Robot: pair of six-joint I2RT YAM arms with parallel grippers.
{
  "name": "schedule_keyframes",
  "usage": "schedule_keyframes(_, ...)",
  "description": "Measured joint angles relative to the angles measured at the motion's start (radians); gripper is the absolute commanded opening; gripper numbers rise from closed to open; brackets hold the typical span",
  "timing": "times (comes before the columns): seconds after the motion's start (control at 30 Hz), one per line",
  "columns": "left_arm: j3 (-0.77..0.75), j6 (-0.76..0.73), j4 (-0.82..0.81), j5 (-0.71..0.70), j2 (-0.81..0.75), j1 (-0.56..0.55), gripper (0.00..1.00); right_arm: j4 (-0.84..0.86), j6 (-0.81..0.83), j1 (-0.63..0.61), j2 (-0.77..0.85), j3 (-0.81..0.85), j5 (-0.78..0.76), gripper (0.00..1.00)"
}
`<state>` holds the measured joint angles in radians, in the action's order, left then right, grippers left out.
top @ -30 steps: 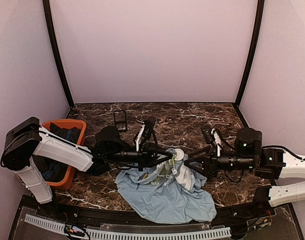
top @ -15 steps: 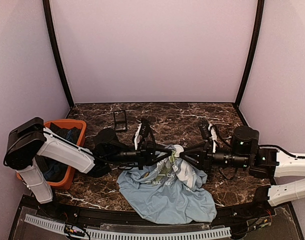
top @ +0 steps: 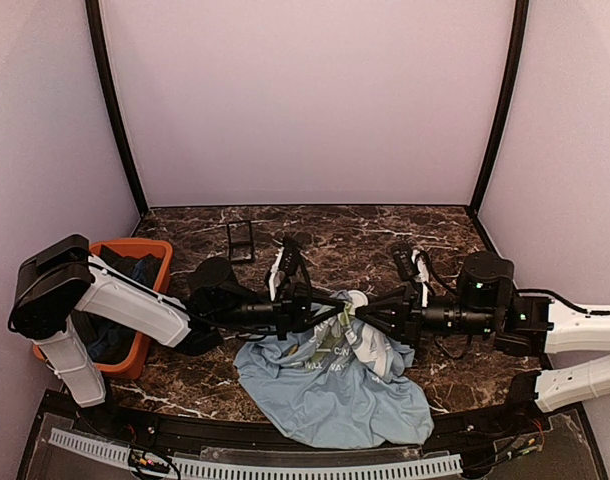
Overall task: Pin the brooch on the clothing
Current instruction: Pass from the left arm to the right
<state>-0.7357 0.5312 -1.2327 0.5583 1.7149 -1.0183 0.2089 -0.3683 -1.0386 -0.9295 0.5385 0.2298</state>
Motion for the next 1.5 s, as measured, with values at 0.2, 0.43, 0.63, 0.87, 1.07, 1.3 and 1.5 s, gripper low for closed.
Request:
schedule_keyframes(0.2,0.008,0.000,-0.002,-0.007,0.000,0.000,0.01,0.000,-0.012,0.010,0.002,0.000,0.009,0.10)
schedule_keyframes(0.43,0.012,0.000,-0.008,-0.011,0.000,0.000,0.01,0.001,-0.016,0.024,0.002,0.000,0.034,0.09)
schedule_keyframes(0.63,0.014,0.000,-0.010,-0.013,0.000,0.000,0.01,0.002,-0.029,0.031,0.000,0.002,0.048,0.10)
schedule_keyframes(0.87,0.022,0.000,-0.030,-0.014,0.000,0.000,0.01,0.015,-0.048,0.045,-0.002,0.002,0.079,0.00)
schedule_keyframes(1.07,0.028,0.001,-0.040,-0.015,0.000,0.003,0.13,-0.004,-0.065,0.057,-0.033,0.034,0.109,0.00)
schedule_keyframes(1.3,0.052,0.000,-0.046,-0.032,0.000,0.004,0.44,-0.104,-0.091,0.058,-0.043,0.090,0.121,0.00)
schedule_keyframes(1.5,0.110,-0.007,-0.035,-0.054,-0.025,0.004,0.51,-0.308,-0.112,0.061,-0.043,0.171,0.140,0.00)
